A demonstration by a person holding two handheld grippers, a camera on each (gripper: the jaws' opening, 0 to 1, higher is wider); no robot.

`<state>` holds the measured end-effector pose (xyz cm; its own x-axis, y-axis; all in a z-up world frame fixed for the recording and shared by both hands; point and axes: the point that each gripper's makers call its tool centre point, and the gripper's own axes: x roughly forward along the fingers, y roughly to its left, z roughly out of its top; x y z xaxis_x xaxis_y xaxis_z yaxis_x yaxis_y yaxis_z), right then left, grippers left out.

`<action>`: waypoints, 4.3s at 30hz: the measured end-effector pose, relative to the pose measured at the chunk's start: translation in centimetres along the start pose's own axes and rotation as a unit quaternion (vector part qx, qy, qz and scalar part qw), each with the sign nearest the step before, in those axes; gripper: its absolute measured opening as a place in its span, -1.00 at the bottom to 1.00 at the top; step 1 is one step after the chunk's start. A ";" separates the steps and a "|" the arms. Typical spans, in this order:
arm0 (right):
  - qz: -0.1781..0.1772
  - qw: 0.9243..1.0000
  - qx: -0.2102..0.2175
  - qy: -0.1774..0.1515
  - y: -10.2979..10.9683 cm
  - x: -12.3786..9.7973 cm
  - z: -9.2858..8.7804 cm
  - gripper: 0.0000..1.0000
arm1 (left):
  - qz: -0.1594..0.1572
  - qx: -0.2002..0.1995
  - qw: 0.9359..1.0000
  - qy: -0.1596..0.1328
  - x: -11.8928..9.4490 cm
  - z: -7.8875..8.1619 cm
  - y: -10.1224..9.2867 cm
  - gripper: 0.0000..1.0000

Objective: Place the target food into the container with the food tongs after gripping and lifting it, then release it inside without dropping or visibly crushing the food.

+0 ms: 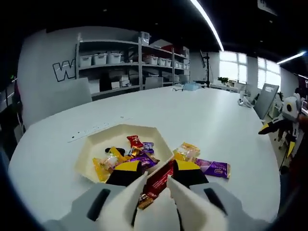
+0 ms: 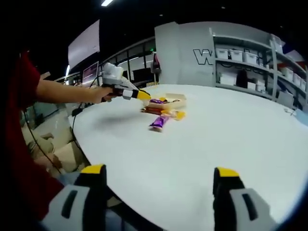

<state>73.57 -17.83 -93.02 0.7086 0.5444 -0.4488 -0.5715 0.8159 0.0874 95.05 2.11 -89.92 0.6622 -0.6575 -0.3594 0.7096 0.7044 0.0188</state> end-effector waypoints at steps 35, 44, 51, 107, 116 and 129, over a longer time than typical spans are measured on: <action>0.007 1.000 -0.011 0.008 0.4 0.4 -0.1 0.81 | 0.024 0.014 1.000 -0.002 -1.8 -3.3 -0.3 -0.49; 0.014 1.000 -0.014 0.012 1.0 0.6 -0.2 0.81 | 0.012 0.014 1.000 0.001 -3.5 -3.8 -2.0 -0.48; 0.014 1.000 -0.014 0.005 1.1 0.4 0.2 0.82 | 0.001 0.017 1.000 -0.007 -4.8 -3.3 -3.8 -0.47; 0.007 1.000 -0.015 -0.004 0.9 -0.4 0.7 0.82 | -0.017 -0.061 0.998 0.007 -2.3 -4.4 -1.9 -0.59; 0.007 0.999 -0.012 -0.044 1.1 -0.1 2.7 0.90 | -0.025 -0.090 0.996 0.011 -2.3 -4.4 -2.0 -0.58; 0.019 0.999 -0.016 -0.035 1.5 0.6 1.9 0.90 | -0.038 -0.147 0.988 0.001 -2.6 -0.7 -2.2 -0.57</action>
<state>73.92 -15.86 -91.51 0.7126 0.5887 -0.3816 -0.6110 0.7881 0.0748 91.64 2.43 -89.68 0.6090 -0.7111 -0.3514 0.6565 0.7005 -0.2799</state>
